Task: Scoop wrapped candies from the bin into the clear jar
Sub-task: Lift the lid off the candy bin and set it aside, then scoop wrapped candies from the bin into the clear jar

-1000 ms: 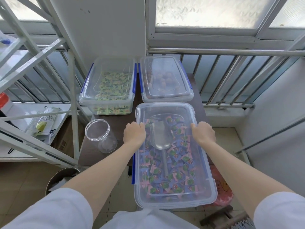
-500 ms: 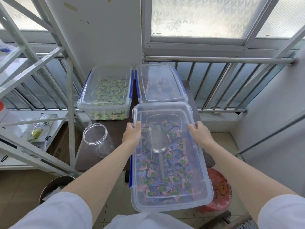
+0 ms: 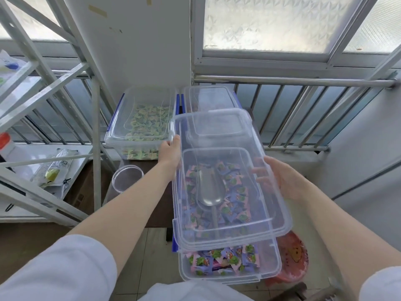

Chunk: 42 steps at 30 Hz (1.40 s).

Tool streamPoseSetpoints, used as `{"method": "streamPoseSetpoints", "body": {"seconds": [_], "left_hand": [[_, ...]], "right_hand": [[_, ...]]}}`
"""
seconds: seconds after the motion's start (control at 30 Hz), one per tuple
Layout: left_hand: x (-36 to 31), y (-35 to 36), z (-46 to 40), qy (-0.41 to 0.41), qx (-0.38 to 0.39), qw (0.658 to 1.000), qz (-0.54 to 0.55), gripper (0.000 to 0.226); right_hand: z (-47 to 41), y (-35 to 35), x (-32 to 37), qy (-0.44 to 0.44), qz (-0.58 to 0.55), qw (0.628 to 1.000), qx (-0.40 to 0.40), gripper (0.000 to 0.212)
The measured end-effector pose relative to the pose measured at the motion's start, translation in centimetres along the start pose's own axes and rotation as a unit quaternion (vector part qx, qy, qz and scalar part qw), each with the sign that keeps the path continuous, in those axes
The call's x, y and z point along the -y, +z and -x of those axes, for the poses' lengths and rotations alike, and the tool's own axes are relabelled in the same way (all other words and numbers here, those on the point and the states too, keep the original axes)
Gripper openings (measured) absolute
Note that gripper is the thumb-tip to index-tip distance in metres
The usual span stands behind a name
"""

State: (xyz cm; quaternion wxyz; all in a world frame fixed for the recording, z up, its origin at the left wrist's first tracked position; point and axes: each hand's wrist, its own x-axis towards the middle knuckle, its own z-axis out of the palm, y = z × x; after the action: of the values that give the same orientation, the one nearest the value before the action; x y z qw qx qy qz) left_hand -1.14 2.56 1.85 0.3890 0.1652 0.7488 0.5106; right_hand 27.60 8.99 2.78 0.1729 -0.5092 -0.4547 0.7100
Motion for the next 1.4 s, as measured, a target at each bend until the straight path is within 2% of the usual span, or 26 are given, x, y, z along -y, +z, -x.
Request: {"method": "streamPoseSetpoints", "body": {"seconds": [0.07,0.13,0.17,0.27,0.37,0.43,0.5,0.53,0.63,0.7,0.77,0.8,0.87,0.9,1.0,1.07,1.13,1.2,1.23,1.3,1.4], "left_hand": [[-1.5,-0.3,-0.5,0.000,-0.019,0.999,0.035,0.034],[-2.8,-0.4,-0.9,0.005,-0.038,0.998,0.050,0.032],[-3.2,-0.5,-1.0,0.008,-0.041,0.998,0.051,0.031],[-4.1,-1.1,-1.4,0.025,-0.010,1.000,0.003,0.032],[-3.7,-2.8,-2.3,0.086,-0.029,0.990,-0.106,0.035],[-2.7,-4.9,-2.7,0.145,-0.090,0.965,-0.200,0.034],[-1.1,-7.1,-2.7,0.182,-0.123,0.920,-0.324,0.039],[-0.2,-7.9,-2.5,0.173,-0.119,0.899,-0.383,0.041],[2.2,-9.4,-1.2,0.091,-0.053,0.853,-0.510,0.063],[3.6,-9.9,-0.5,0.055,-0.023,0.837,-0.544,0.081],[4.8,-10.3,-0.3,0.031,-0.005,0.834,-0.551,0.090],[5.3,-10.5,-0.3,0.028,-0.003,0.836,-0.549,0.090],[6.0,-11.0,-0.4,0.043,-0.018,0.838,-0.544,0.084],[6.2,-11.1,-0.5,0.055,-0.027,0.837,-0.544,0.080],[6.0,-11.2,-0.3,0.087,-0.043,0.838,-0.537,0.078],[5.0,-11.1,0.3,0.115,-0.068,0.829,-0.543,0.081],[3.6,-10.7,0.9,0.150,-0.088,0.817,-0.550,0.083],[2.0,-10.0,1.3,0.177,-0.085,0.814,-0.546,0.084],[1.3,-9.7,1.5,0.190,-0.079,0.815,-0.542,0.085],[0.1,-9.0,2.0,0.226,-0.070,0.811,-0.535,0.086],[-1.2,-8.1,2.9,0.309,-0.051,0.797,-0.516,0.086]], "right_hand": [[1.3,-0.9,-0.3,0.011,-0.020,0.997,0.076,0.058],[1.9,-1.1,-0.8,-0.005,-0.072,0.990,0.122,0.078],[1.9,-0.9,-0.9,-0.022,-0.097,0.987,0.127,0.078],[1.0,1.1,0.1,-0.067,-0.182,0.977,0.092,0.043],[-1.2,3.0,2.1,-0.083,-0.218,0.968,0.095,0.048],[-3.1,4.3,4.0,-0.078,-0.226,0.967,0.082,0.045],[-4.9,6.0,5.9,-0.073,-0.226,0.969,0.062,0.024],[-5.7,6.7,6.7,-0.071,-0.229,0.969,0.052,0.019],[-8.3,8.6,8.0,-0.066,-0.237,0.969,0.011,0.050],[-10.4,9.0,8.0,-0.051,-0.252,0.966,-0.029,0.036],[-12.0,9.1,7.7,-0.025,-0.185,0.977,-0.104,0.010],[-12.6,9.1,7.3,-0.007,-0.127,0.980,-0.156,0.010],[-13.4,8.9,6.2,0.009,0.004,0.961,-0.275,0.046],[-13.4,8.8,5.8,0.005,0.083,0.945,-0.315,0.057],[-12.9,8.9,4.9,0.014,0.267,0.901,-0.342,0.058],[-12.0,9.4,5.0,-0.014,0.325,0.877,-0.353,0.053],[-10.7,10.8,5.8,-0.133,0.352,0.867,-0.327,0.046],[-8.7,13.3,6.8,-0.262,0.338,0.876,-0.225,0.037],[-7.4,15.0,7.3,-0.297,0.339,0.878,-0.159,0.034],[-5.2,18.4,7.8,-0.304,0.393,0.867,-0.041,0.036],[-4.0,21.8,7.8,-0.218,0.434,0.874,0.012,0.049]]}}
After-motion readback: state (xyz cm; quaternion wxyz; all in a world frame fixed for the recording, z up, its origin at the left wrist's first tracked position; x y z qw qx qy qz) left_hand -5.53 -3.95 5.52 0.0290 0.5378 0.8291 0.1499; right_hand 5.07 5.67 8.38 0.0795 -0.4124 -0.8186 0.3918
